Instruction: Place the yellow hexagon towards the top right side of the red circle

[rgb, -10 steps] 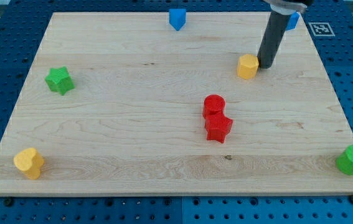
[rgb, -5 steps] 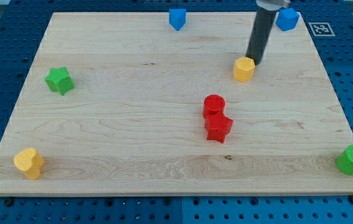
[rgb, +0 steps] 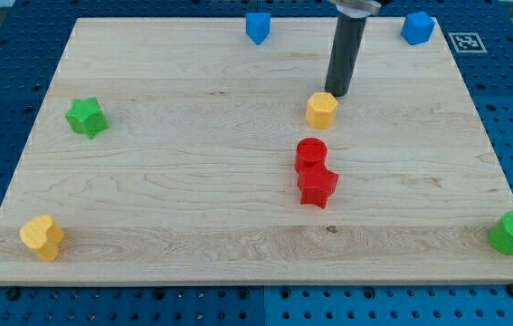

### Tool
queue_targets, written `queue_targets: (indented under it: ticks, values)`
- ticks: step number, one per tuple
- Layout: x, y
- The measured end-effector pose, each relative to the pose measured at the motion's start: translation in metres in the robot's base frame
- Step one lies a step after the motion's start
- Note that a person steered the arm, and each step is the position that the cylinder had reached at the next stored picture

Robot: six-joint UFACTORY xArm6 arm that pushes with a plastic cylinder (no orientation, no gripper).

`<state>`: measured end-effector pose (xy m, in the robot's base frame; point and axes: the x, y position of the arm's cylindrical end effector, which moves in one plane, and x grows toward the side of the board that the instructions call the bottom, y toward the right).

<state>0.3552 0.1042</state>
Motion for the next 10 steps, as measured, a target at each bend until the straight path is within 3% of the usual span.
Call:
queue_targets:
  ticks: [1,8,9,10]
  values:
    - [0.029,-0.011]
    - [0.074,-0.023]
    - [0.074,-0.017]
    - [0.078,0.026]
